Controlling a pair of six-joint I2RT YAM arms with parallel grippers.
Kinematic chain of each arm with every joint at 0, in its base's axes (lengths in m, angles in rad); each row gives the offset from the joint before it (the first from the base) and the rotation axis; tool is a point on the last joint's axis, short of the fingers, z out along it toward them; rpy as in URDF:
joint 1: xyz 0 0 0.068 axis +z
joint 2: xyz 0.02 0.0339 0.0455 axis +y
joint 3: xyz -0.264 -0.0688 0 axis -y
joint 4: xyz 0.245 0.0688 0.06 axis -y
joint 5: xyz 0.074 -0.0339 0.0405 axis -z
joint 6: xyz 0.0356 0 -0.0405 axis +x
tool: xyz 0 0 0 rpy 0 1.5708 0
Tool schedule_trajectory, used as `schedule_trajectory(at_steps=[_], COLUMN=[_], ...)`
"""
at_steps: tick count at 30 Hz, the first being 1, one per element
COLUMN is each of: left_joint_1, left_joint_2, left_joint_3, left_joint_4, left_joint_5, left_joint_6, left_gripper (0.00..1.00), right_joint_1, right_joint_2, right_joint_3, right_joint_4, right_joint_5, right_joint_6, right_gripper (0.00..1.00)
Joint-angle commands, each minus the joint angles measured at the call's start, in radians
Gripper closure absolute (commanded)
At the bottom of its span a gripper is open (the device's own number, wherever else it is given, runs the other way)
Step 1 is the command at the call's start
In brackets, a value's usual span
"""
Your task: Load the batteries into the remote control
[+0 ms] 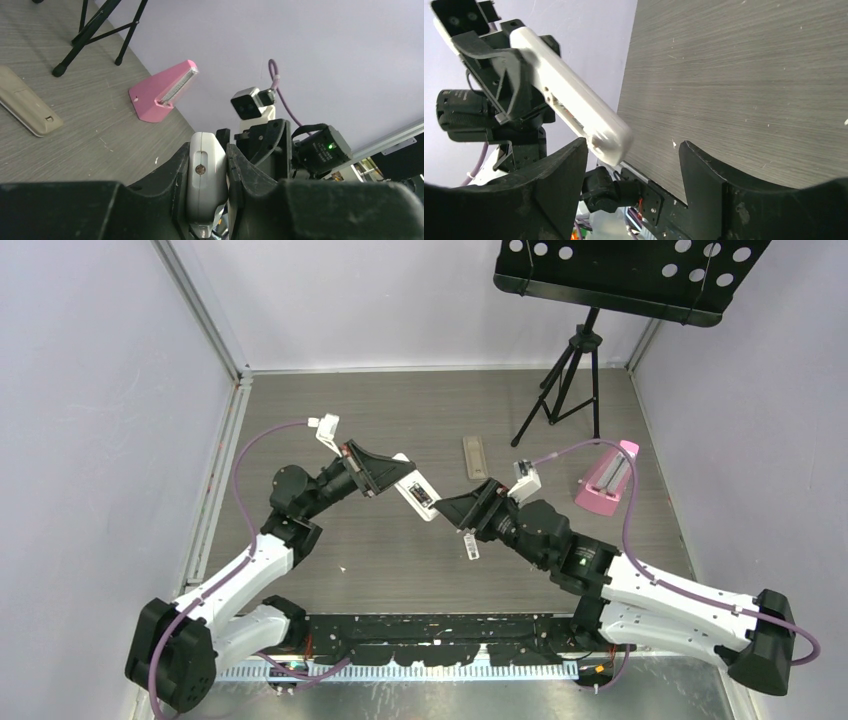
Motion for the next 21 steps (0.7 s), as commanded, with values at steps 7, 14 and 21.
schedule_trajectory(at_steps=[7, 14, 21], left_joint_1=[0.001, 0.001, 0.0], left_joint_2=[0.021, 0.049, 0.055], left_joint_3=[0.062, 0.066, 0.06], left_joint_4=[0.016, 0.033, 0.034], left_joint_5=[0.145, 0.212, 0.22], left_joint_6=[0.089, 0.087, 0.083], left_gripper=[1.0, 1.0, 1.0], right_joint_1=[-0.007, -0.007, -0.007], right_joint_2=[-0.026, 0.097, 0.22], right_joint_3=[0.086, 0.19, 0.286], right_joint_4=[-0.028, -0.094, -0.133], right_joint_5=[-0.043, -0.093, -0.108], right_joint_6=[-0.271, -0.374, -0.405], right_gripper=[0.28, 0.37, 0.62])
